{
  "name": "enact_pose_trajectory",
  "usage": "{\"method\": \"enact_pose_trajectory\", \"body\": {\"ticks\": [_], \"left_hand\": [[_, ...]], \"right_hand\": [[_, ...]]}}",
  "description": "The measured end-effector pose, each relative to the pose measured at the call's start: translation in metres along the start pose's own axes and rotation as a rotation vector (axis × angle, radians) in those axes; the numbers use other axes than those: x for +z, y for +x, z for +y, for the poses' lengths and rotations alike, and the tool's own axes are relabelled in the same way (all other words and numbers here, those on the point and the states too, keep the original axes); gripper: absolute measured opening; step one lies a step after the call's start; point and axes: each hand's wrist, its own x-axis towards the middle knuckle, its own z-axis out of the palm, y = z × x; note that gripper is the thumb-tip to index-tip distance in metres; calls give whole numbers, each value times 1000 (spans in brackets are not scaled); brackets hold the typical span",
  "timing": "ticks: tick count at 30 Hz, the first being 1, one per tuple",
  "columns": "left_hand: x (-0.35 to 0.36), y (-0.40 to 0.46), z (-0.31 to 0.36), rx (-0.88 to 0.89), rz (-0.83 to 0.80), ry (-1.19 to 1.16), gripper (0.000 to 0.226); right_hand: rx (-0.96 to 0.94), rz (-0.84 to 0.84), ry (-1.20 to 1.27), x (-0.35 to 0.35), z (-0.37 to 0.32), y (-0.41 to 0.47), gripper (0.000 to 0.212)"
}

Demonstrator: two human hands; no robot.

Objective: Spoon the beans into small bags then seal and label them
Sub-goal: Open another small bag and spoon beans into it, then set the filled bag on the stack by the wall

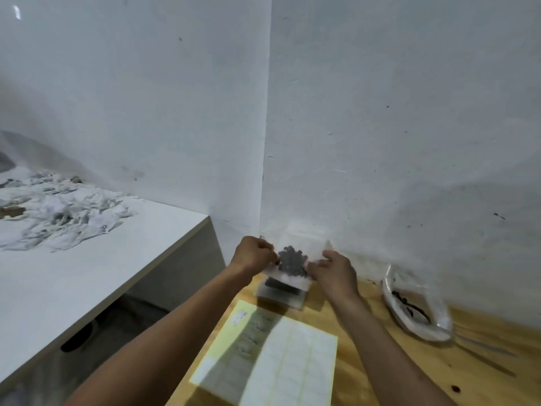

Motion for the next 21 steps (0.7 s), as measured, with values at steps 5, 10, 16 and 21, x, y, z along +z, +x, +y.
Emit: {"method": "enact_pose_trajectory", "body": {"ticks": [5, 10, 16, 21], "left_hand": [[9, 14, -42, -7, -57, 360, 20], [6, 21, -43, 27, -75, 390, 21], [11, 14, -36, 95, -23, 463, 39], [28, -17, 9, 316, 77, 567, 40]], "right_hand": [[47, 8, -284, 44, 21, -4, 37], [51, -16, -286, 53, 25, 1, 43], [-21, -27, -283, 23, 9, -11, 41], [-149, 53, -273, -41, -18, -23, 58]]}}
